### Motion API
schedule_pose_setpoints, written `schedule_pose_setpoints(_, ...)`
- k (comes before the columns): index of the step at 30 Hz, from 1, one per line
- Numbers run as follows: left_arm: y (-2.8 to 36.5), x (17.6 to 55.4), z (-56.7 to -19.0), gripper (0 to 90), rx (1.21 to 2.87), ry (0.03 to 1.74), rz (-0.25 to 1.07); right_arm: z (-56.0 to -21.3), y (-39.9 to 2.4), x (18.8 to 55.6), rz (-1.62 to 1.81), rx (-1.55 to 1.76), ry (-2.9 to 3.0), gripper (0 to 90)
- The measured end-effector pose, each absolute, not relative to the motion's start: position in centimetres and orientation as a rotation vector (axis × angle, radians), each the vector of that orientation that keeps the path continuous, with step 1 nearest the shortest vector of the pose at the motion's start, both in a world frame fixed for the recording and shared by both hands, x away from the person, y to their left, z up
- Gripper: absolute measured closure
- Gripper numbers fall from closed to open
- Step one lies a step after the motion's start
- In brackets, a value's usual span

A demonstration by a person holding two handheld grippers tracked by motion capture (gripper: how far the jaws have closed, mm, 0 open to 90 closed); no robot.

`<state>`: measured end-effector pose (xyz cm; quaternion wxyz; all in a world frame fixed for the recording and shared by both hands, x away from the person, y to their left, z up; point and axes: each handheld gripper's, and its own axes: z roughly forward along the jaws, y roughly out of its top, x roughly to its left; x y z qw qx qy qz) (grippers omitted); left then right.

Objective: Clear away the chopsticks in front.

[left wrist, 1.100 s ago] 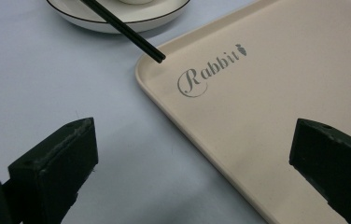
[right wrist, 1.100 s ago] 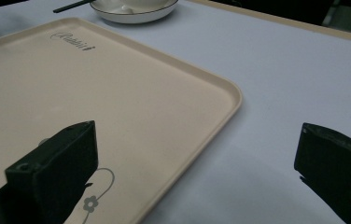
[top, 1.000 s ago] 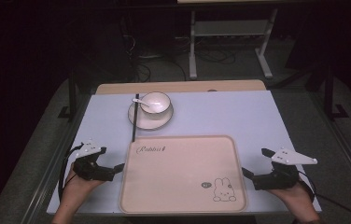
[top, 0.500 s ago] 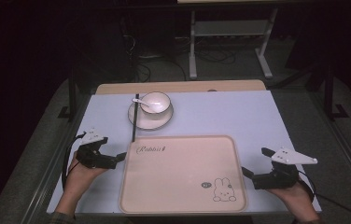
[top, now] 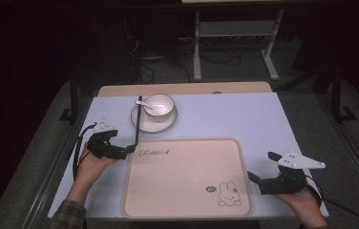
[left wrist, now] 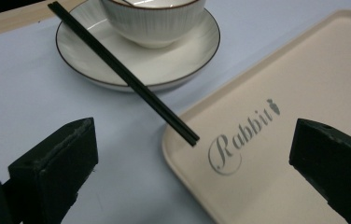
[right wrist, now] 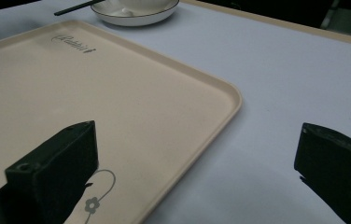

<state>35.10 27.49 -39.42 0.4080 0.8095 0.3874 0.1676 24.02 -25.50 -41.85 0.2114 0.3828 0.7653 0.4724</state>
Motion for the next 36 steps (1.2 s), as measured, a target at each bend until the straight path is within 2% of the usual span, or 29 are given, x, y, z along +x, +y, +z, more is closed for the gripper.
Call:
schedule_pose_setpoints(11, 26.5, 39.5, -39.0, 0.4, 2.040, 1.020, 0.425, -41.9, -25.8, 24.0, 1.318, 1.078, 2.119, 0.0)
schedule_pose_setpoints(16, 26.1, 41.5, -38.9, 6.9, 2.051, 1.045, 0.452, -42.0, -26.0, 23.9, 1.322, 1.080, 2.113, 0.0)
schedule_pose_setpoints(18, 26.0, 42.1, -38.9, 14.9, 2.058, 1.051, 0.475, -42.0, -26.0, 23.8, 1.324, 1.089, 2.108, 0.0)
schedule_pose_setpoints(23, 25.6, 43.6, -39.3, 24.8, 2.100, 1.068, 0.492, -42.0, -26.1, 23.8, 1.326, 1.089, 2.107, 0.0)
schedule_pose_setpoints(30, 25.5, 45.1, -40.4, 44.4, 2.106, 1.117, 0.469, -42.0, -26.2, 23.7, 1.330, 1.097, 2.104, 0.0)
schedule_pose_setpoints(36, 25.1, 45.7, -41.4, 54.3, 2.123, 1.151, 0.448, -42.0, -26.3, 23.8, 1.335, 1.095, 2.105, 0.0)
